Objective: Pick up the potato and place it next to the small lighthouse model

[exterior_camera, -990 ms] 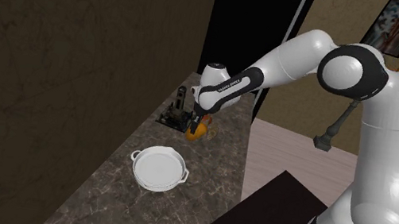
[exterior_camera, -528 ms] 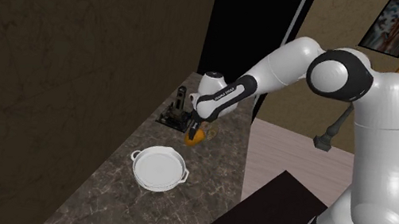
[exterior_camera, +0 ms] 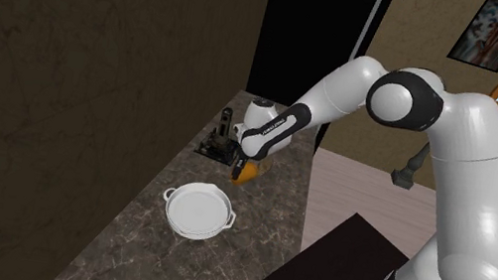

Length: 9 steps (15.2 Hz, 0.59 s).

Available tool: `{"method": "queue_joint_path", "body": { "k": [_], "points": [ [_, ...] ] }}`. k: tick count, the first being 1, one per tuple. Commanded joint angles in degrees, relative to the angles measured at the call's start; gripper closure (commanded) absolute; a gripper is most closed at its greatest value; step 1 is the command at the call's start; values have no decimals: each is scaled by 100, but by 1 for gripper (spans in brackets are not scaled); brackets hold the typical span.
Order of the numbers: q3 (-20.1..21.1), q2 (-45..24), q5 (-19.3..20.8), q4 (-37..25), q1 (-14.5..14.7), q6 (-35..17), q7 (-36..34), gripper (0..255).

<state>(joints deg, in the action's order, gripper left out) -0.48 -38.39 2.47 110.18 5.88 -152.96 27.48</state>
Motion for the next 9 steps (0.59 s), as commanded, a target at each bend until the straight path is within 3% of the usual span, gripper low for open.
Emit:
{"method": "queue_joint_path", "body": {
  "k": [1, 8, 9],
  "points": [
    [4, -124, 1, 50, 1, -102, 1, 255],
    [2, -124, -1, 50, 2, -102, 2, 255],
    [2, -110, -1, 52, 9, -90, -4, 0]
  ]
}}
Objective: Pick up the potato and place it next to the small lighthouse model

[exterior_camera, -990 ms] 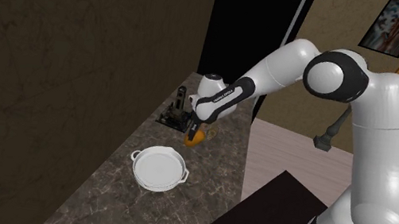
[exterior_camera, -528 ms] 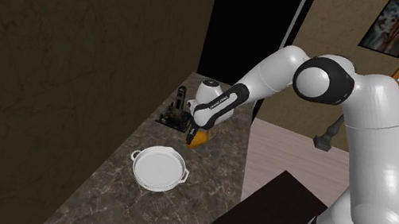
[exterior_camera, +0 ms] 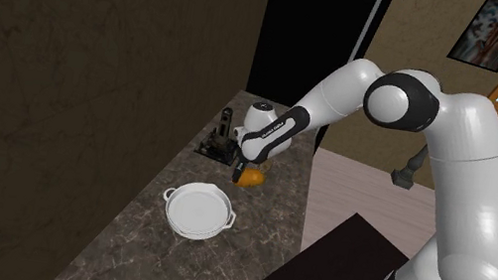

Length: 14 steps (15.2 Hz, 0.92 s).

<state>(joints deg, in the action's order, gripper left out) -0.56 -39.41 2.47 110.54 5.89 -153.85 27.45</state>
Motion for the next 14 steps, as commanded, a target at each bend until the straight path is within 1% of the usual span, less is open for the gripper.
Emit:
{"method": "queue_joint_path", "body": {
  "k": [1, 5, 9, 14],
  "points": [
    [11, -5, -2, 5, 11, 14, -3, 0],
    [11, -22, -2, 14, 2, -13, 5, 0],
    [23, 650, -11, 262, 6, 411, 12, 0],
    [22, 650, -12, 262, 6, 411, 13, 0]
  ]
}}
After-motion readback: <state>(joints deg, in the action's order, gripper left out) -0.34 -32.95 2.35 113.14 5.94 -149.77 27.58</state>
